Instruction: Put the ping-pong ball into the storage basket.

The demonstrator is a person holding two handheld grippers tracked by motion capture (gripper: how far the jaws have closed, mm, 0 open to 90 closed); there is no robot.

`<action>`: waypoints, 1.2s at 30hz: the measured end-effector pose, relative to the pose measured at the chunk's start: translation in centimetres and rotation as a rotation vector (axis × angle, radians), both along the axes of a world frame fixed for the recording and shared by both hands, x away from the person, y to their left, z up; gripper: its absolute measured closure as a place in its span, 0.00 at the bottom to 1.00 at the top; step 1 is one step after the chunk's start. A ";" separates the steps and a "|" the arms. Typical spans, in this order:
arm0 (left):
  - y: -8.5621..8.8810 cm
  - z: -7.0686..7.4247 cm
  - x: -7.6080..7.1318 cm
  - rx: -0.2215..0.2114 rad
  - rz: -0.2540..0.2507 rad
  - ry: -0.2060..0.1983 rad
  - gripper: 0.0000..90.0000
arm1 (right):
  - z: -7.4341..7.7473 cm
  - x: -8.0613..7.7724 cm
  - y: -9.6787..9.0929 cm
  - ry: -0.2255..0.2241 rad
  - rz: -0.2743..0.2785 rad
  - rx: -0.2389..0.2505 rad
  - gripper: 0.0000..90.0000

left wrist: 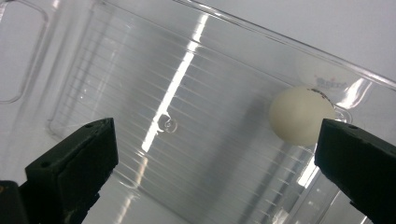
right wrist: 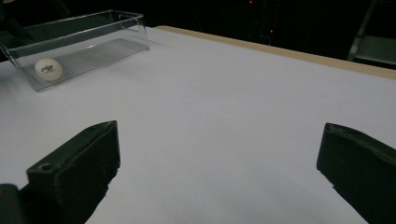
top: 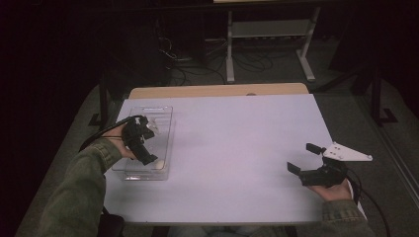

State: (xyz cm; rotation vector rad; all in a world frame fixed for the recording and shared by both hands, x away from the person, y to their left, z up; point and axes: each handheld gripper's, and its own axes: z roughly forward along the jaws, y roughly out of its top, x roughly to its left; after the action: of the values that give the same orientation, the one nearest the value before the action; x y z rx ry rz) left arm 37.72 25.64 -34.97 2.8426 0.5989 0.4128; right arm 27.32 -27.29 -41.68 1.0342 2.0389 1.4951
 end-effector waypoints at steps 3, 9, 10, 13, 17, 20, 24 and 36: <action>0.3 0.3 -0.3 -0.017 0.006 -0.012 0.00 | 0.0 0.0 0.0 0.000 0.000 0.001 0.00; 1.3 1.2 -1.1 -0.116 0.040 -0.076 0.00 | 0.2 0.1 -0.2 -0.020 -0.011 0.025 0.00; 1.6 1.3 -1.3 -0.126 0.047 -0.090 0.00 | 0.2 0.2 -0.2 -0.021 -0.012 0.027 0.00; 2.4 1.3 -1.8 -0.150 0.069 -0.123 0.00 | 0.3 0.4 0.0 -0.022 -0.007 0.030 0.00; 3.6 1.4 -2.4 -0.227 0.111 -0.150 0.00 | 0.3 0.6 0.1 -0.026 -0.005 0.033 0.00; 4.1 1.5 -2.7 -0.258 0.125 -0.169 0.00 | 0.4 0.7 0.1 -0.027 -0.007 0.039 0.00; 4.4 1.7 -3.0 -0.289 0.132 -0.186 0.00 | 0.4 0.8 0.1 -0.028 -0.009 0.045 0.00; 5.0 1.6 -4.1 -0.432 0.159 -0.227 0.00 | 0.4 0.8 0.0 -0.031 -0.011 0.051 0.00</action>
State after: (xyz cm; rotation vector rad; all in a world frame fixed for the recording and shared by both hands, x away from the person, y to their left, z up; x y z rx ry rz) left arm 33.61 30.60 -33.33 2.3107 0.7645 0.5486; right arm 28.14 -27.32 -41.29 1.0340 1.9806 1.5547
